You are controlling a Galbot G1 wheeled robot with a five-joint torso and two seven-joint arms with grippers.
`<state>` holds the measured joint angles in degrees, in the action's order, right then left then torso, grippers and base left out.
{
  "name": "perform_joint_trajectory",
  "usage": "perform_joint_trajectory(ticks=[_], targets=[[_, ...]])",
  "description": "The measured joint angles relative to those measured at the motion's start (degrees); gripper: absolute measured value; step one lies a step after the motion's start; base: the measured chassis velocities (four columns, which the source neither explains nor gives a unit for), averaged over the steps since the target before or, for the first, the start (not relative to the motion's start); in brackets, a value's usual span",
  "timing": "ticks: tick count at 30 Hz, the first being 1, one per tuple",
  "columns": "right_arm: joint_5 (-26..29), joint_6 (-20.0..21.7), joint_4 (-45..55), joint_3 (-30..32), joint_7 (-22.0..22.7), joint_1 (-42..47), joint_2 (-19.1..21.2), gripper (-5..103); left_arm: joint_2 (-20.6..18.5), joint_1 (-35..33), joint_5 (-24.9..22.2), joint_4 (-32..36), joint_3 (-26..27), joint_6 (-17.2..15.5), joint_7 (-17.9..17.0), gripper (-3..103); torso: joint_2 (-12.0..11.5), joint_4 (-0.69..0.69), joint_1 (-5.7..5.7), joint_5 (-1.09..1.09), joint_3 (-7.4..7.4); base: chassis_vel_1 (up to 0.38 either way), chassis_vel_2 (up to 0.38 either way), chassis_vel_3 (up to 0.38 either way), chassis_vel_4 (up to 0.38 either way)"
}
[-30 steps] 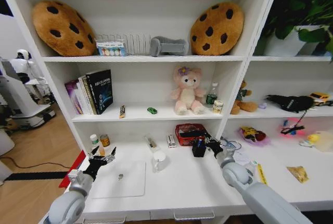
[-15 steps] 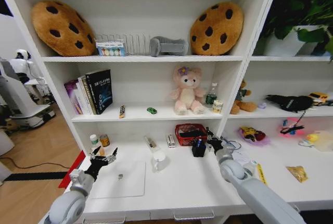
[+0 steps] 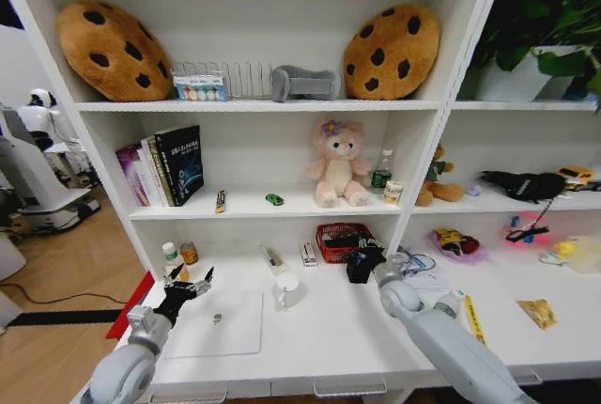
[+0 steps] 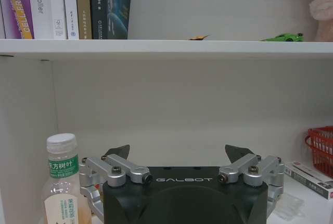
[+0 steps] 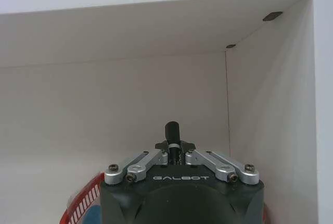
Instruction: Organize the objects on the table.
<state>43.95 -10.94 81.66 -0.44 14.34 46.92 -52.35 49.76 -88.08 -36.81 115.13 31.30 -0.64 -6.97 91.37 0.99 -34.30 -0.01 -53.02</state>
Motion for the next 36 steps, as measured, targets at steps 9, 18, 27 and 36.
perform_joint_trajectory(ticks=[9, 18, 27, 36], targets=[[-1.5, -2.2, -0.9, 0.5, -1.3, 1.2, -0.3, 10, -0.2, 1.0, -0.5, -0.9, -0.4, -0.1, 0.0, 100, 0.0, 0.02, 0.00, 0.00, 0.00, 0.000, 0.000, 0.000, 0.000], [-1.8, -3.5, -1.9, -0.2, -1.9, 0.9, -1.2, 10, -0.5, 1.9, -1.1, -1.2, -1.0, -0.2, 0.0, 100, 0.0, 0.00, 0.01, 0.00, 0.00, 0.000, 0.000, 0.000, 0.000], [-1.0, -4.5, -3.1, -0.6, -2.1, 0.3, -1.9, 10, -0.6, 1.8, -1.3, -1.1, -0.8, -0.1, 0.3, 100, 0.0, 0.01, 0.01, 0.00, 0.00, 0.000, 0.000, 0.000, 0.000], [-1.0, -4.5, -2.0, -0.1, -2.5, 1.8, -1.0, 29, -0.2, 1.4, -1.3, -1.2, -0.6, 0.0, 0.4, 100, 0.0, 0.01, 0.01, 0.01, 0.00, 0.000, 0.000, 0.000, 0.000]])
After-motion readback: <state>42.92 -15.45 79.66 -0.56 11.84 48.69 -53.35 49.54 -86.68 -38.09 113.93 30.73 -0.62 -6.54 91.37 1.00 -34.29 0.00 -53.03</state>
